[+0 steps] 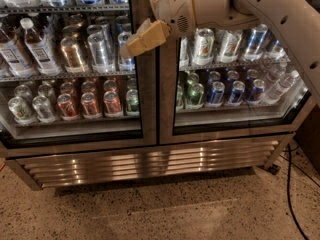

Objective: Open left fridge door

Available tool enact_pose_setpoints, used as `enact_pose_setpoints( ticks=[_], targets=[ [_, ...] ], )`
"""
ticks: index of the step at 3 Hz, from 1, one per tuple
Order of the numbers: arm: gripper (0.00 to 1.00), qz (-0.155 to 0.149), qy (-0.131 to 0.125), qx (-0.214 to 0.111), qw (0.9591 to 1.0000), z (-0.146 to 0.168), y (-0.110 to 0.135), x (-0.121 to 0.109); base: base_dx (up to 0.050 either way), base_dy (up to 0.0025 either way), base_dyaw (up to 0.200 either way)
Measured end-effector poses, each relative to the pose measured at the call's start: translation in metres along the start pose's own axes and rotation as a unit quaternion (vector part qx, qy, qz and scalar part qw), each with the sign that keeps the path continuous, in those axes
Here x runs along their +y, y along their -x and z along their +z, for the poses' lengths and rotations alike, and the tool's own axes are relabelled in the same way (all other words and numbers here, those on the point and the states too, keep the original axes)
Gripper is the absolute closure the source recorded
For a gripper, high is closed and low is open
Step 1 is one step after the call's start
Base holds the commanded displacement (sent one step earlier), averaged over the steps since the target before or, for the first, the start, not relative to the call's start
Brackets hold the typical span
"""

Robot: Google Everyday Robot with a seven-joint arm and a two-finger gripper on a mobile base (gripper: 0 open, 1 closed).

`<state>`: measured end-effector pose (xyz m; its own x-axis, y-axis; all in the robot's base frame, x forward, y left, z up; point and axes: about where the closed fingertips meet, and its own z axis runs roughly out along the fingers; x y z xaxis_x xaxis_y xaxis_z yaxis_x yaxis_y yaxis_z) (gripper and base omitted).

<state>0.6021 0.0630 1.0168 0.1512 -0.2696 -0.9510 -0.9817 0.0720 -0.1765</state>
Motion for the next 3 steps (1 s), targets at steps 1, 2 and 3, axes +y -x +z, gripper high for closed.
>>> enact_pose_setpoints(
  ticks=[1,2,3],
  targets=[
    [0.0,-0.001,0.009,0.005,0.9999,-0.002,-0.002,-0.0001,0.0,0.0,0.0],
    [0.0,-0.001,0.009,0.005,0.9999,-0.0022,-0.002,0.0001,0.0,0.0,0.0],
    [0.0,-0.001,0.009,0.005,0.9999,-0.0037,-0.0022,0.0015,0.0,0.0,0.0]
  ],
)
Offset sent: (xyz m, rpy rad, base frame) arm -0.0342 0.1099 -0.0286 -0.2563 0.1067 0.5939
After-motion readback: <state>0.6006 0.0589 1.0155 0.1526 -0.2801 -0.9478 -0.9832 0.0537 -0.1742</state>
